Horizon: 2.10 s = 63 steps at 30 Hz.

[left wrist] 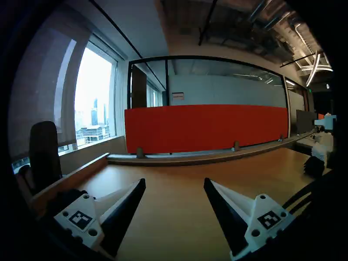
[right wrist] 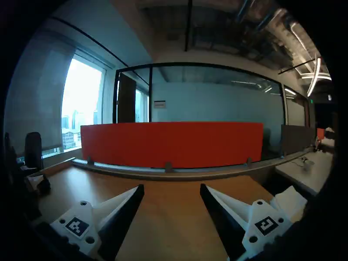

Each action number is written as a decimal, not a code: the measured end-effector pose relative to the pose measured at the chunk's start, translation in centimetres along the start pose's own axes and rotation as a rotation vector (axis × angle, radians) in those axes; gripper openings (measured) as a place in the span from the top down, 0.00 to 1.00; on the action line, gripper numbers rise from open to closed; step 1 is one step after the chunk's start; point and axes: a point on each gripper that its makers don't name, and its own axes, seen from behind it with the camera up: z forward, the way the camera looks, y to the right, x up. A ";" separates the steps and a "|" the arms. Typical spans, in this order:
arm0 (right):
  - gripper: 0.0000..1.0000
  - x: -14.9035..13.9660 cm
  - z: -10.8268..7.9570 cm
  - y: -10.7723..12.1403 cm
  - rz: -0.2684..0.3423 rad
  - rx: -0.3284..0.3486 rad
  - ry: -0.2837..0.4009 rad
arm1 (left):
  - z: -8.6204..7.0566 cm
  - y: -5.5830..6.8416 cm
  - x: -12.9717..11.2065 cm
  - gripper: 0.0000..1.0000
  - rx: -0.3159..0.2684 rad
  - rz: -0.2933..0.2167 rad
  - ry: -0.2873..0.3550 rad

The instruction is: Fold towel

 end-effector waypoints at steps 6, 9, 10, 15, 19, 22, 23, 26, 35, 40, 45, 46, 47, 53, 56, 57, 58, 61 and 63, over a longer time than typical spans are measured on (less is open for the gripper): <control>0.00 -0.6 -0.1 -0.9 -0.018 0.010 0.000 | 0.2 0.1 -1.7 0.00 0.005 -0.011 0.015; 0.00 -0.7 -0.2 -1.4 -0.018 0.018 0.003 | 0.1 0.1 -2.3 0.00 0.006 -0.015 0.025; 0.00 -0.7 -0.2 -1.4 -0.019 0.018 0.004 | 0.1 0.1 -2.4 0.00 0.007 -0.016 0.030; 0.00 -1.1 -0.3 -1.7 -0.032 0.015 0.001 | -0.1 -0.4 -3.1 0.00 0.017 -0.026 0.050; 0.00 -1.5 -0.4 -2.2 -0.035 0.012 -0.007 | -0.1 -0.8 -3.9 0.00 0.022 -0.031 0.055; 0.00 -1.9 -0.6 -2.5 -0.034 0.012 -0.013 | -0.2 -0.9 -4.3 0.00 0.020 -0.034 0.060; 0.00 -2.0 -0.6 -2.6 -0.034 0.012 -0.015 | -0.2 -0.9 -4.5 0.00 0.020 -0.035 0.061; 0.00 -2.4 -0.6 -2.7 -0.040 0.011 -0.020 | -0.2 -1.0 -5.1 0.00 0.021 -0.037 0.062; 0.00 -2.3 -0.7 -2.7 -0.051 0.003 -0.018 | -0.2 -1.4 -6.3 0.00 0.030 -0.060 0.063; 0.00 -2.0 -0.8 -2.8 -0.055 0.003 -0.015 | -0.2 -1.2 -6.5 0.00 0.029 -0.061 0.066; 0.00 -1.9 -0.8 -2.7 -0.055 0.001 -0.012 | -0.2 -1.3 -6.4 0.00 0.030 -0.055 0.072; 0.00 -1.8 -0.8 -2.6 -0.054 0.000 -0.011 | -0.2 -1.3 -6.5 0.00 0.031 -0.053 0.072; 0.00 -1.8 -0.8 -2.5 -0.053 -0.002 -0.011 | -0.3 -1.4 -6.5 0.00 0.032 -0.050 0.072; 0.00 -1.6 -0.9 -2.0 -0.050 -0.015 -0.005 | -0.5 -1.5 -6.7 0.00 0.034 -0.039 0.063; 0.00 -1.6 -0.9 -1.8 -0.048 -0.019 -0.004 | -0.6 -1.6 -6.7 0.00 0.039 -0.038 0.061; 0.00 -1.6 -0.9 -1.7 -0.047 -0.019 -0.003 | -0.6 -1.6 -6.7 0.00 0.041 -0.038 0.061; 0.00 -1.6 -0.9 -1.7 -0.046 -0.019 -0.003 | -0.5 -1.6 -6.7 0.00 0.042 -0.037 0.061; 0.00 -1.5 -0.9 -1.8 -0.045 -0.018 -0.003 | -0.5 -1.6 -6.7 0.00 0.044 -0.037 0.060; 0.00 -1.4 -0.9 -1.9 -0.047 -0.017 -0.003 | -0.6 -1.6 -6.6 0.00 0.045 -0.037 0.061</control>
